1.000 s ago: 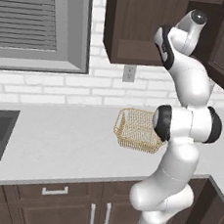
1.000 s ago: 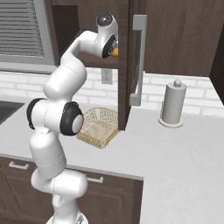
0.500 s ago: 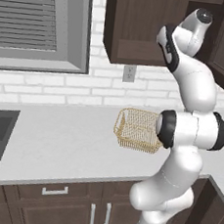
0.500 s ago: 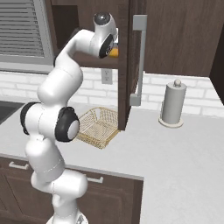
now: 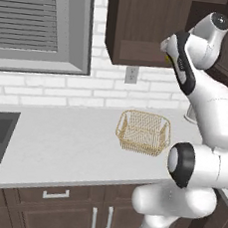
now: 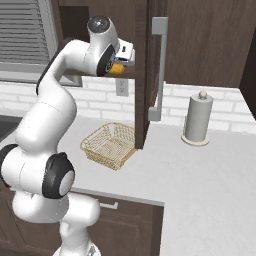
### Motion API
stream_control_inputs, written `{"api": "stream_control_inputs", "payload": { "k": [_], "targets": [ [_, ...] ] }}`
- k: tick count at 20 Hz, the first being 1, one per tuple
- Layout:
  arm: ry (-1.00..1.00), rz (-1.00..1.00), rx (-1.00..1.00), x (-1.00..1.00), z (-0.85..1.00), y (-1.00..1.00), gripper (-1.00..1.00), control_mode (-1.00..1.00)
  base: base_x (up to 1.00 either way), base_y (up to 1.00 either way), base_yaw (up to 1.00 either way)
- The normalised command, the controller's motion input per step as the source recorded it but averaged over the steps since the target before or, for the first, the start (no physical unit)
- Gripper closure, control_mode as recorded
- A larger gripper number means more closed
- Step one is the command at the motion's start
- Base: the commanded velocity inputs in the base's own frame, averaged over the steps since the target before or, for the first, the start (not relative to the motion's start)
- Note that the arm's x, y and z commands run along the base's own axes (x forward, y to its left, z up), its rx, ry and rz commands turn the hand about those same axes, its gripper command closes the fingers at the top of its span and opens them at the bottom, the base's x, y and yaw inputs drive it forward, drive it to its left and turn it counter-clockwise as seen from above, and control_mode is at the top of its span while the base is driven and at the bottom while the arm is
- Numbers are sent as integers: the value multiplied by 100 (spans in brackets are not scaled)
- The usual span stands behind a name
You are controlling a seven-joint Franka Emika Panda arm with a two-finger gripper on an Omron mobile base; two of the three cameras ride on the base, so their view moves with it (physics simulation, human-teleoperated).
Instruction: Open the cabinet, pick up the bread from the cabinet and place it in the basket. Then move the basket to the dining counter.
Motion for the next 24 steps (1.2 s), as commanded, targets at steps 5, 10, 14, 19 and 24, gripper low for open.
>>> {"api": "stream_control_inputs", "payload": {
  "k": [5,10,14,19,24],
  "targets": [
    [4,0,6,-100,-4,52,100,-100,0,0,0],
    [12,0,1,-100,-59,20,100,-100,0,0,0],
    [22,0,0,-84,-100,6,100,-100,0,0,0],
    [16,0,0,-8,-100,0,100,-100,0,0,0],
    [10,0,0,36,-99,0,100,-100,0,0,0]
  ]
}}
